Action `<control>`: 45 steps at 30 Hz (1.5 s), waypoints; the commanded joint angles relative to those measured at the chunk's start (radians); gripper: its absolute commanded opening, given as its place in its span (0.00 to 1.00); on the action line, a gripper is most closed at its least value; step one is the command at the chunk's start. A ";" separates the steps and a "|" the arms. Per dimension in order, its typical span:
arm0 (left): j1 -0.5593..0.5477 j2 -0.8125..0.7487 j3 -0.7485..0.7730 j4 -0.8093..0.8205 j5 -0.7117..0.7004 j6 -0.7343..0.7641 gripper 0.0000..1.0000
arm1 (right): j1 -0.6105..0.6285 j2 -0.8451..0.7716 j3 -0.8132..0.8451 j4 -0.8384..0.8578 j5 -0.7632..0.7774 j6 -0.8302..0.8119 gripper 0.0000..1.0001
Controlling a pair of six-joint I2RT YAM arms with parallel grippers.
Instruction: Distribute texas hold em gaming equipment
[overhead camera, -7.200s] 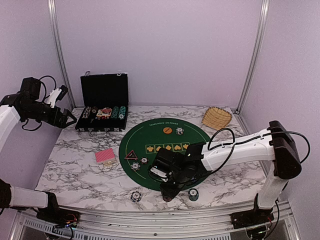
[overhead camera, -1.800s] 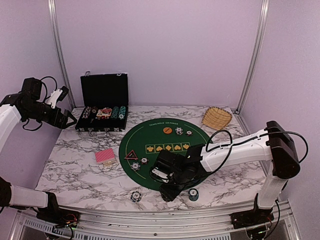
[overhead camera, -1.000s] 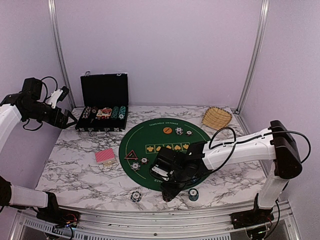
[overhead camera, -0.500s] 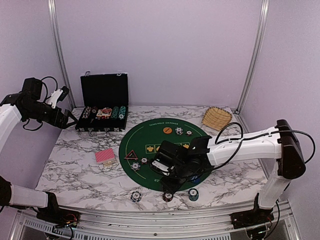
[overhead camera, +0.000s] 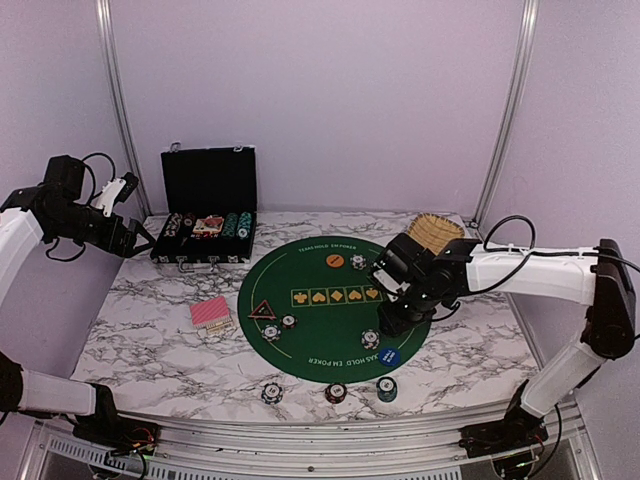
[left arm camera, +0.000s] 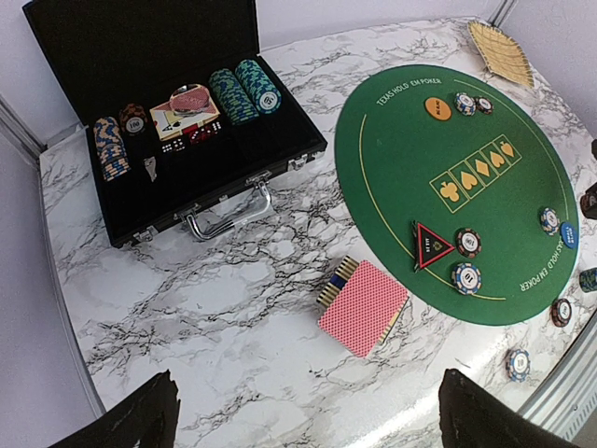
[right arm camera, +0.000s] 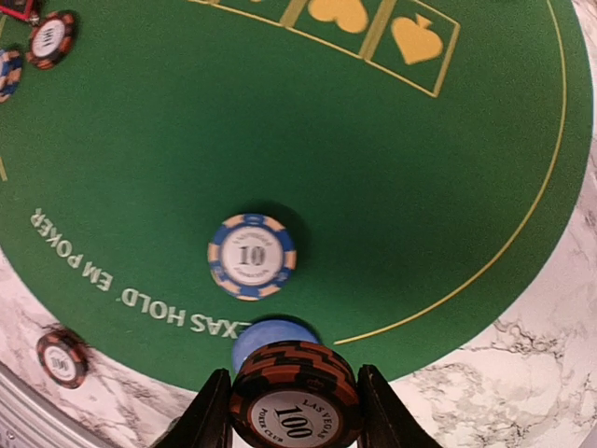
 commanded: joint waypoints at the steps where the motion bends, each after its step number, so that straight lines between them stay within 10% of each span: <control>1: -0.001 -0.008 0.022 -0.021 0.009 -0.001 0.99 | -0.091 -0.016 -0.053 0.049 0.029 -0.029 0.18; 22: -0.002 -0.013 0.025 -0.027 -0.003 0.004 0.99 | -0.208 0.170 -0.099 0.247 -0.034 -0.077 0.21; 29: -0.001 -0.010 0.029 -0.027 0.000 0.005 0.99 | -0.208 0.144 -0.096 0.211 -0.013 -0.070 0.60; 45: -0.001 -0.009 0.037 -0.027 0.003 0.000 0.99 | 0.053 -0.052 0.025 -0.080 0.038 -0.001 0.71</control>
